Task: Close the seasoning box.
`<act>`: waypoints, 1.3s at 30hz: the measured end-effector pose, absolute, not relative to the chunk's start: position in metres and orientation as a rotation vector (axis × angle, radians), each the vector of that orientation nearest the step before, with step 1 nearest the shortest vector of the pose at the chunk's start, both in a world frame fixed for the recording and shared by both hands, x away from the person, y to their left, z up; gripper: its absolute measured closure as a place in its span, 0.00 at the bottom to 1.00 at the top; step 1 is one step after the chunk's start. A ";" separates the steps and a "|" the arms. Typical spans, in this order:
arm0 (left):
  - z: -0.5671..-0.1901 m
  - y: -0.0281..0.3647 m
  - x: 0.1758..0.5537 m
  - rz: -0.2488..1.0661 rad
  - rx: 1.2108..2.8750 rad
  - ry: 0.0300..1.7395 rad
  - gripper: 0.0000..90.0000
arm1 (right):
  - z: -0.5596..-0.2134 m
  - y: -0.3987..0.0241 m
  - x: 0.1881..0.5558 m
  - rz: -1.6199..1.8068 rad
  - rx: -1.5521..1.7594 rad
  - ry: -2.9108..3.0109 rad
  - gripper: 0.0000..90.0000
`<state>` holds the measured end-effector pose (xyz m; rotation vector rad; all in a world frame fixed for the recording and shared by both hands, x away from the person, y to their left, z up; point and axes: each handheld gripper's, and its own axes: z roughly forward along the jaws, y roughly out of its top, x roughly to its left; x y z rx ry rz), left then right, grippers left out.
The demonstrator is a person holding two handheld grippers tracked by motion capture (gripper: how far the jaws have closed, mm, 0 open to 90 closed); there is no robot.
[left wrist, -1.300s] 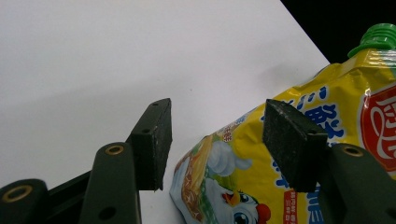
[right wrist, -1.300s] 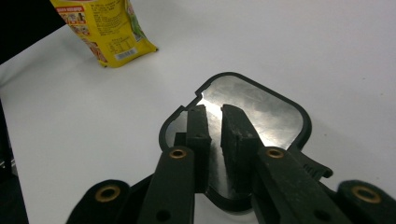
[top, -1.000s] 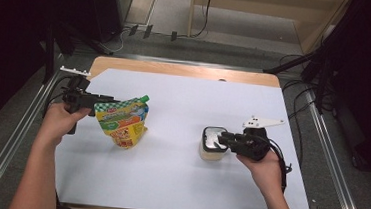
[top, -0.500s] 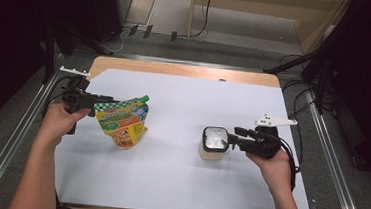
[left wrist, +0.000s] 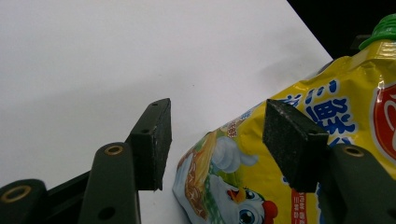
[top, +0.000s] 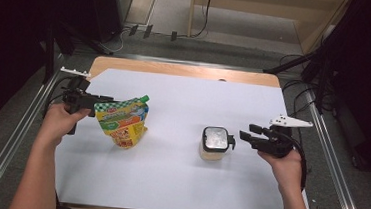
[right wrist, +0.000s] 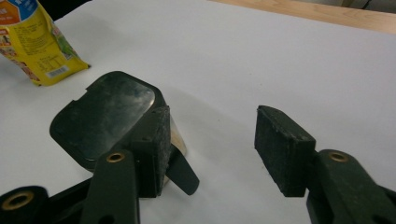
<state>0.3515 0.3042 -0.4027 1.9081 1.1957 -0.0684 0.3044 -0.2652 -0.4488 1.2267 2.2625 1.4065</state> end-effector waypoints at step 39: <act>-0.418 0.306 0.357 -0.103 1.909 1.238 0.46 | -0.488 -0.286 0.323 1.297 1.403 2.225 0.43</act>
